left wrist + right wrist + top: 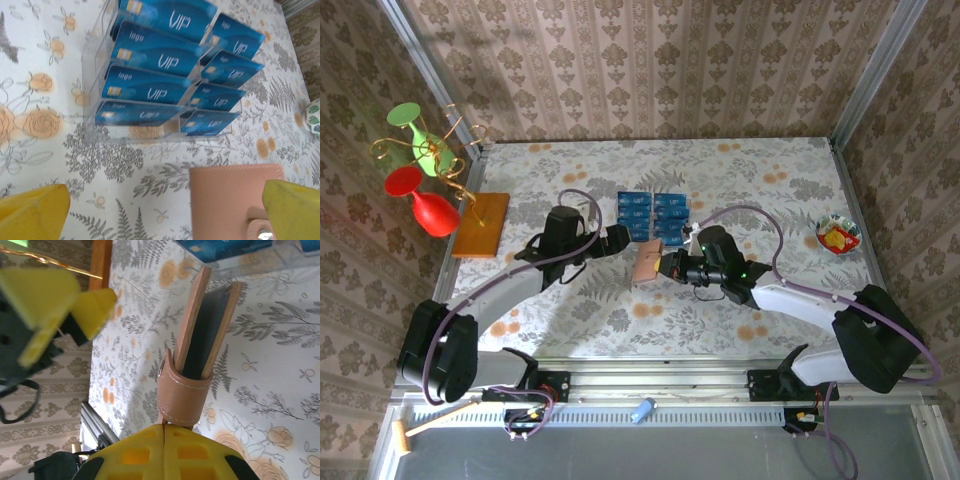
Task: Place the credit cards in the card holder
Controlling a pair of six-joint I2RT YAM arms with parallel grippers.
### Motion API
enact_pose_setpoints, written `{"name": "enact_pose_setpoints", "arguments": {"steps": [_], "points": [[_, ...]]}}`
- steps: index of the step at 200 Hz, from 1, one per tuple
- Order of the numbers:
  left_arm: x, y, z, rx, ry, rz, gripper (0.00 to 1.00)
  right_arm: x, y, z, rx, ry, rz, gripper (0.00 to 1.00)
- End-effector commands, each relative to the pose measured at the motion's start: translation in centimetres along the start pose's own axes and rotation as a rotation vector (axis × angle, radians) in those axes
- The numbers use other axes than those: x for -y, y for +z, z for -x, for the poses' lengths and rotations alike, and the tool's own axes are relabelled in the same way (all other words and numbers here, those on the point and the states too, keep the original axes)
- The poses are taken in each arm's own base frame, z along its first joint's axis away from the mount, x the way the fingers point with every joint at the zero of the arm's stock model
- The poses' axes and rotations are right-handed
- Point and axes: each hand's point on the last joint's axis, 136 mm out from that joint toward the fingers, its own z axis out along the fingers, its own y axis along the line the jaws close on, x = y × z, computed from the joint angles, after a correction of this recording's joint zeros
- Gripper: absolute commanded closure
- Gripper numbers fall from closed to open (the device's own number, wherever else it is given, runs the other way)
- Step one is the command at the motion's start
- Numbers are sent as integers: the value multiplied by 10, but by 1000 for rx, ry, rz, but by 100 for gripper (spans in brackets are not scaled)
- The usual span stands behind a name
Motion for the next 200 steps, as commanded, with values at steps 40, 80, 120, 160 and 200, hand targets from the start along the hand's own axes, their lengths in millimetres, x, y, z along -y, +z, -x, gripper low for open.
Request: {"name": "enact_pose_setpoints", "arguments": {"steps": [40, 80, 120, 160, 200], "points": [[19, -8, 15, 32, -174, -192, 0, -68, -19, 26, 65, -8, 187, 100], [28, -10, 25, 62, -257, -274, 0, -95, -18, 35, 76, -10, 256, 100], [37, -10, 31, 80, -328, -352, 1, -113, -5, 35, 61, -13, 301, 100], [42, -13, 36, 103, -353, -389, 8, -110, 14, 29, 27, -4, 290, 100], [45, -17, 41, 123, -355, -419, 30, -95, 21, 23, 16, 9, 261, 100]]}}
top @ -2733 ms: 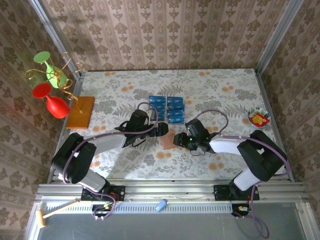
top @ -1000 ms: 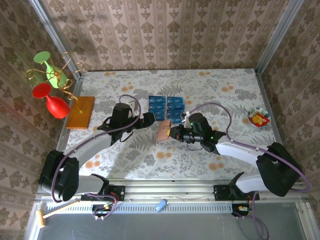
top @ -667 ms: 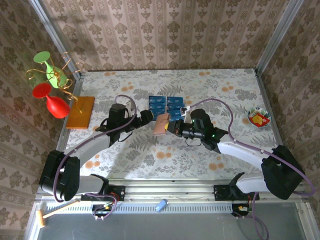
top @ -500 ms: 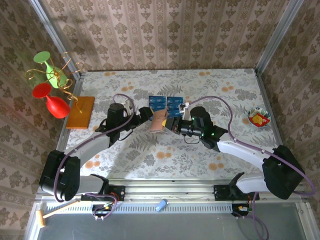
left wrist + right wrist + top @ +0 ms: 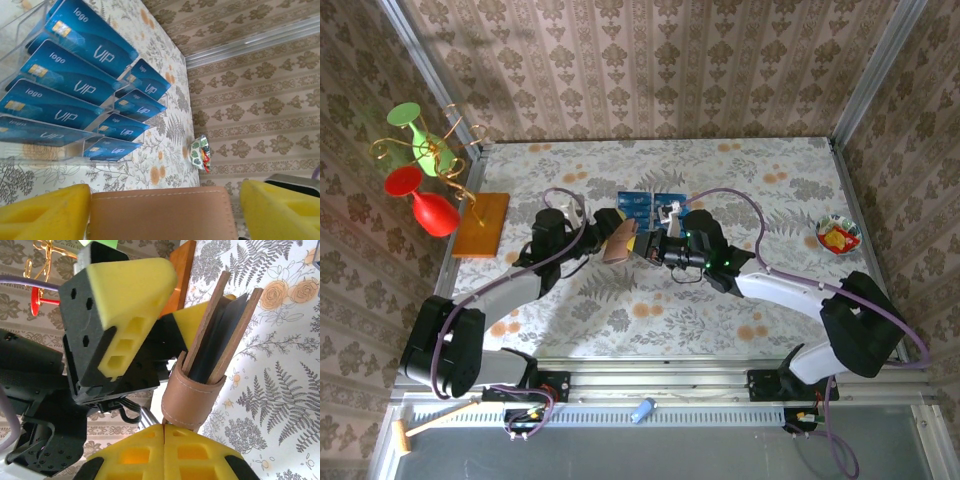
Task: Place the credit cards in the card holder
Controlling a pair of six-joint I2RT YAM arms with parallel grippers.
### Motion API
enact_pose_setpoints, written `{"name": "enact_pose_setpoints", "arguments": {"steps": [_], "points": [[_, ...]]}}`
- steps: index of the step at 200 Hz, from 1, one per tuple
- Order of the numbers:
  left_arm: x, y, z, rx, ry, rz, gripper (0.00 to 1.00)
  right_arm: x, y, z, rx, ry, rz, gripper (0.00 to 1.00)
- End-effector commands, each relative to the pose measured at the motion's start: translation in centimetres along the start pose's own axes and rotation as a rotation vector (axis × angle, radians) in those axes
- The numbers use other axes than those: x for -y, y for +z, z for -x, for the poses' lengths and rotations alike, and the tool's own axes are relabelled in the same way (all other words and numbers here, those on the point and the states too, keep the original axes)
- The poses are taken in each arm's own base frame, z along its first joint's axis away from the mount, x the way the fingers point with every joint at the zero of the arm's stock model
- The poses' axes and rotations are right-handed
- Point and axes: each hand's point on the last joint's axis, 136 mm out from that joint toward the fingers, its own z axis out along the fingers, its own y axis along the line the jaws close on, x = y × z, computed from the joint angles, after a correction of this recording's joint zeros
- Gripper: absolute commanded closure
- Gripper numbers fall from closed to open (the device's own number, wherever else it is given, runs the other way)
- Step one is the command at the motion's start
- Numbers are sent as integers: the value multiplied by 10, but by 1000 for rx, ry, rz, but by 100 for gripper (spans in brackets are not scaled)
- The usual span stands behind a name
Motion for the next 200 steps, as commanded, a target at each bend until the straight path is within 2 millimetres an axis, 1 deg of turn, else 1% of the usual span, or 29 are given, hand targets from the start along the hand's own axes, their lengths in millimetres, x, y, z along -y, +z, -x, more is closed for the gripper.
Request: {"name": "enact_pose_setpoints", "arguments": {"steps": [1, 31, 40, 90, 109, 121, 155, 187, 200], "points": [[9, -3, 4, 13, -2, -57, 31, -9, 2, 0, -1, -9, 42, 100], [8, -6, 6, 23, -6, -67, 46, -2, 3, -3, -3, -5, 30, 100], [8, -7, 8, 29, -7, -69, 48, -1, 3, -3, -3, -5, 27, 100], [10, -12, 11, 51, 3, -84, 49, 7, 4, -6, -9, -1, 8, 100], [14, -14, 13, 60, 12, -98, 46, 11, 3, -6, -7, 1, -3, 100], [17, -16, 14, 68, 20, -109, 46, 15, 4, -7, -9, 4, -12, 100], [19, -18, 16, 74, 25, -115, 51, 18, 4, -9, -11, 6, -17, 100], [19, -18, 14, 66, 31, -119, 52, 17, 5, -8, -10, 7, -16, 100], [17, -18, 11, 58, 31, -118, 56, 17, 6, -8, -11, 7, -16, 100]]}}
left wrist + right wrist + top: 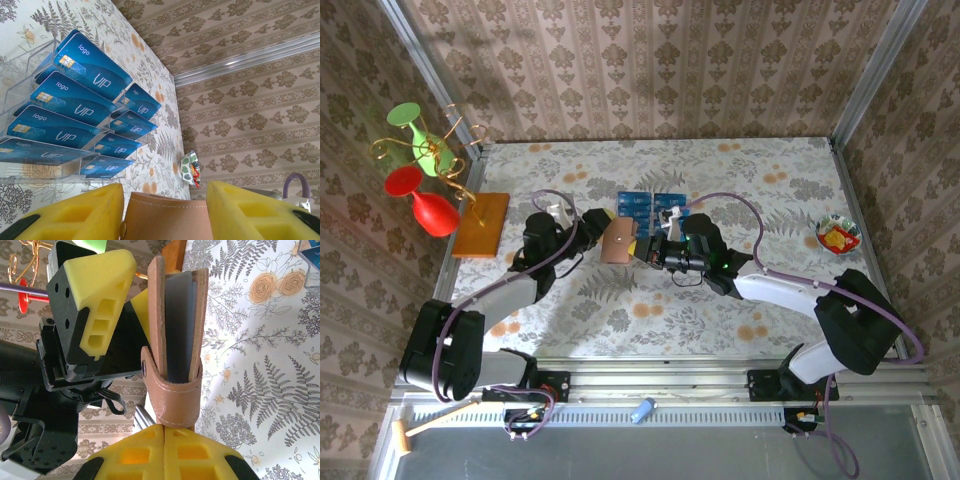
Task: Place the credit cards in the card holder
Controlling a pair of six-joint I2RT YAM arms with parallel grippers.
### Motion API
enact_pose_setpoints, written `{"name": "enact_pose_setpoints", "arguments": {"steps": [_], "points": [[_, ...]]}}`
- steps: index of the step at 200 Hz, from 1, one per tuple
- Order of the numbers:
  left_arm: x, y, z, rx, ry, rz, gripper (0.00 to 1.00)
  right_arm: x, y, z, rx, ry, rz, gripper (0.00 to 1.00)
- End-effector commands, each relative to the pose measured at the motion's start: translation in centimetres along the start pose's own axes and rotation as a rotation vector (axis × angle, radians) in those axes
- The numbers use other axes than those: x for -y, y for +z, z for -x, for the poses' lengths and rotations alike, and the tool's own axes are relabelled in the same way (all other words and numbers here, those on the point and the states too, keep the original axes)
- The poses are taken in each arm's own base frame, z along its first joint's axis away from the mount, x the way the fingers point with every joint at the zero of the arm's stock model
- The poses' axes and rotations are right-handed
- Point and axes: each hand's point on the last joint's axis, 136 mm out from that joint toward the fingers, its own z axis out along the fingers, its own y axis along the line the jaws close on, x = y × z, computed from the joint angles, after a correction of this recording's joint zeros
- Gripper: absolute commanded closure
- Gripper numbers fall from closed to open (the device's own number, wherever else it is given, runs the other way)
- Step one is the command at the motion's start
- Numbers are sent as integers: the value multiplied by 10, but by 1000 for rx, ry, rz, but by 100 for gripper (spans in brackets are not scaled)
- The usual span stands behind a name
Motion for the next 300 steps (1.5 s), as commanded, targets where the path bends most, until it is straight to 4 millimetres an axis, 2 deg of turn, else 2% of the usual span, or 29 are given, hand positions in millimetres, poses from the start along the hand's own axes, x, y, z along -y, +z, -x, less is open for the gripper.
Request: {"name": "enact_pose_setpoints", "arguments": {"steps": [1, 66, 117, 126, 134, 142, 157, 191, 200, 222, 248, 272, 281, 286, 300], "points": [[16, -5, -4, -15, 30, -68, 56, 2, 3, -1, 1, -1, 2, 100], [11, -8, -8, -16, 40, -67, 69, 4, 10, 2, 2, 4, -4, 100], [13, -9, -6, -9, 67, -66, 93, 9, 11, 4, -7, 7, -25, 100], [13, -10, -6, -6, 76, -64, 96, 10, 10, 4, -9, 4, -34, 92], [12, -10, -6, -6, 83, -58, 100, 13, 8, 4, -10, 2, -48, 81], [11, -11, -6, -3, 91, -49, 100, 15, 4, 5, -8, -6, -65, 69], [7, -13, -5, 4, 117, -27, 100, 22, -6, 7, 7, -25, -119, 56], [-3, -19, -6, 14, 191, 52, 100, 45, -30, 10, 37, -129, -336, 40], [-5, -21, -6, 17, 206, 78, 100, 49, -33, 12, 37, -158, -389, 37], [-9, -26, -8, 28, 249, 140, 100, 42, -34, 14, 26, -217, -444, 31], [-8, -29, -12, 32, 301, 190, 100, 32, -19, 13, 3, -290, -486, 28], [-7, -32, -7, 56, 316, 215, 100, 21, 1, 9, -21, -347, -503, 27], [-6, -32, -6, 60, 319, 217, 100, 19, 8, 7, -31, -368, -514, 27], [-2, -29, -15, 37, 327, 206, 100, 19, 12, 5, -37, -377, -522, 27], [0, -29, -14, 38, 330, 208, 100, 20, 20, 1, -51, -399, -550, 27]]}}
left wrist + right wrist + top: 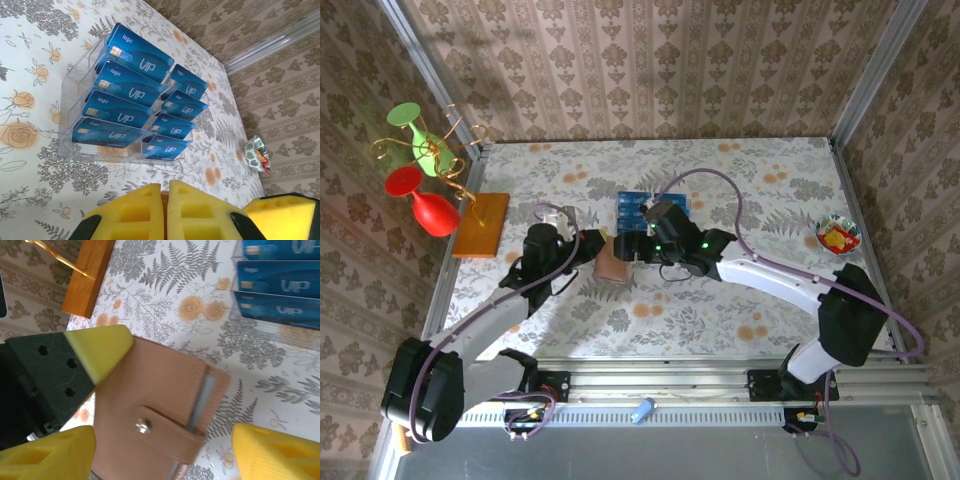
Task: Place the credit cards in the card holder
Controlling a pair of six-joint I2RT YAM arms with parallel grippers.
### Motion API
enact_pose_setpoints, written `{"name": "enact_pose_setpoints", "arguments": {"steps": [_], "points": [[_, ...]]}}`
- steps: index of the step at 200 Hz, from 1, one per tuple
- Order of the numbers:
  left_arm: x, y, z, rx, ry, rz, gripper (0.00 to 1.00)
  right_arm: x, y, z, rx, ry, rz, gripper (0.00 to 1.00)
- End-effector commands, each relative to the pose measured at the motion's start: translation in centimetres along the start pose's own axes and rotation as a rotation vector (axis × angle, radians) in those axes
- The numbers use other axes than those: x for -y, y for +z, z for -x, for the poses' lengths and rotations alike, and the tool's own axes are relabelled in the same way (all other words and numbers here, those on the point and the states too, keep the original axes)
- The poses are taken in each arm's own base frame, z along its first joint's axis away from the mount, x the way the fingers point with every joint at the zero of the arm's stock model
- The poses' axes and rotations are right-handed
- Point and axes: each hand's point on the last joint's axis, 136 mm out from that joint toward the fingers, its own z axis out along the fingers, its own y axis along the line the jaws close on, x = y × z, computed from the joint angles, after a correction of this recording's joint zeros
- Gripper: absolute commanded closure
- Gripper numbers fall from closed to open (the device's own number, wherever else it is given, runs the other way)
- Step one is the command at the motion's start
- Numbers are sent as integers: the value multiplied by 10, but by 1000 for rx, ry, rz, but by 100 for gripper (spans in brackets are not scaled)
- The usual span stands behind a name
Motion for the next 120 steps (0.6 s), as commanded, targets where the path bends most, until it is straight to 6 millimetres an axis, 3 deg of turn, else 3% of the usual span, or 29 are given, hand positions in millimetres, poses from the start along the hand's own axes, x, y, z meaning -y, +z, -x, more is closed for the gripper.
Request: {"name": "enact_pose_setpoints", "arguments": {"steps": [1, 57, 80, 120], "points": [[16, -3, 12, 30, 57, -3, 100, 9, 12, -9, -32, -75, -116, 27], [16, -4, 13, 38, 59, 5, 100, 15, 36, -23, -68, -137, -227, 28], [15, -4, 14, 43, 61, 10, 100, 36, 34, -31, -83, -141, -310, 30], [13, -4, 15, 52, 65, 21, 100, 82, 13, -44, -93, -101, -408, 45]]}}
